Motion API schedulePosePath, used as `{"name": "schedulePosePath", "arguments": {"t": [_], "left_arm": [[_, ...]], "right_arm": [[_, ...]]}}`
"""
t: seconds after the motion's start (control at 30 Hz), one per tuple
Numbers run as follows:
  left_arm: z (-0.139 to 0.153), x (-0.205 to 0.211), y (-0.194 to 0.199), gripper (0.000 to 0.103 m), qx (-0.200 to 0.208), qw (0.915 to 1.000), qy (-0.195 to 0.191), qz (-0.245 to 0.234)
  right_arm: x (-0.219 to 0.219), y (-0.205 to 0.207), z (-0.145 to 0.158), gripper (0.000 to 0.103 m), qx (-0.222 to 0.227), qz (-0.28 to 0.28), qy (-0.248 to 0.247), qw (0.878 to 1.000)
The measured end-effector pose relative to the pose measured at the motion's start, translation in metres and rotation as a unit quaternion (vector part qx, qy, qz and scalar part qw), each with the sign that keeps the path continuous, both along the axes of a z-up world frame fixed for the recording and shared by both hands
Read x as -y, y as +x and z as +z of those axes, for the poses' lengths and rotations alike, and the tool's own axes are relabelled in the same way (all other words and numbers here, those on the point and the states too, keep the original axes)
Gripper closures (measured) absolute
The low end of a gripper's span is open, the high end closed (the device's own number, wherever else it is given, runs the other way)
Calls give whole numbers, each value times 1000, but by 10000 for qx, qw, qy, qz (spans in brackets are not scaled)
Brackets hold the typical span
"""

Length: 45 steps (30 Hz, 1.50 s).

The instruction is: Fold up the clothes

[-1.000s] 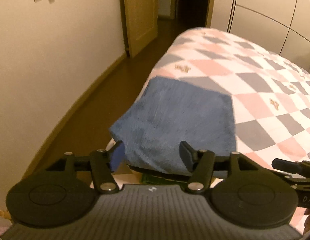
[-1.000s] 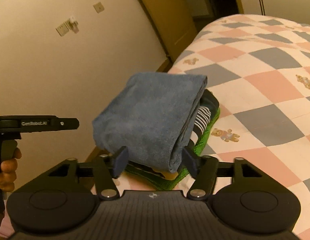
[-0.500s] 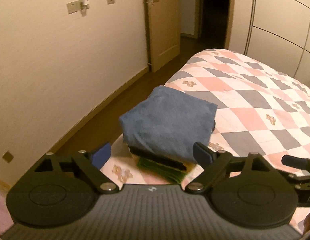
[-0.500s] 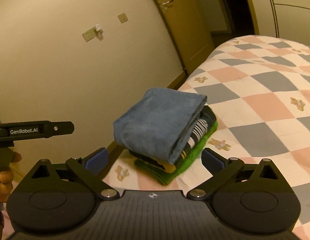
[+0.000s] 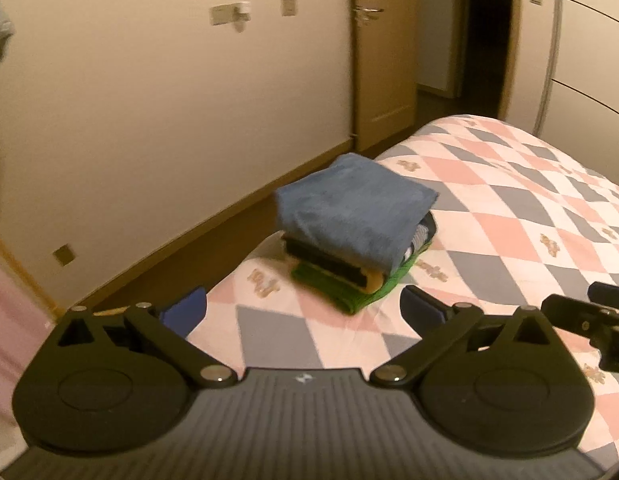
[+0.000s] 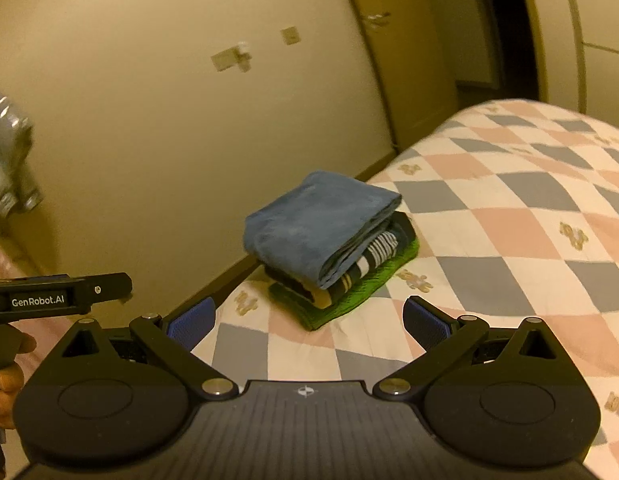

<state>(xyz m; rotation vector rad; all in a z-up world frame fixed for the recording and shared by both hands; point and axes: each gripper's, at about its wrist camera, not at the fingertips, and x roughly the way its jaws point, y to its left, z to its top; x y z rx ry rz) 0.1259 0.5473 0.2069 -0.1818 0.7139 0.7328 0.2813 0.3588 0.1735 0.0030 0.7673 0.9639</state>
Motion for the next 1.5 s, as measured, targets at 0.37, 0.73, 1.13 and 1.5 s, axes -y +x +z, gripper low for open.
{"name": "schedulePosePath", "arguments": {"t": [0.37, 0.73, 1.13, 1.5], "left_arm": [[30, 37, -43, 1, 272, 9986, 327, 300], [43, 6, -45, 1, 270, 9990, -368, 28], [19, -22, -19, 1, -112, 9979, -407, -488], [-14, -28, -9, 1, -439, 9953, -654, -557]], "right_arm": [[11, -30, 26, 0, 953, 55, 95, 9954], [11, -37, 51, 0, 1045, -554, 486, 9918], [-10, -41, 32, 0, 525, -872, -176, 9947], [-19, -37, -4, 0, 65, -975, -676, 9929]]}}
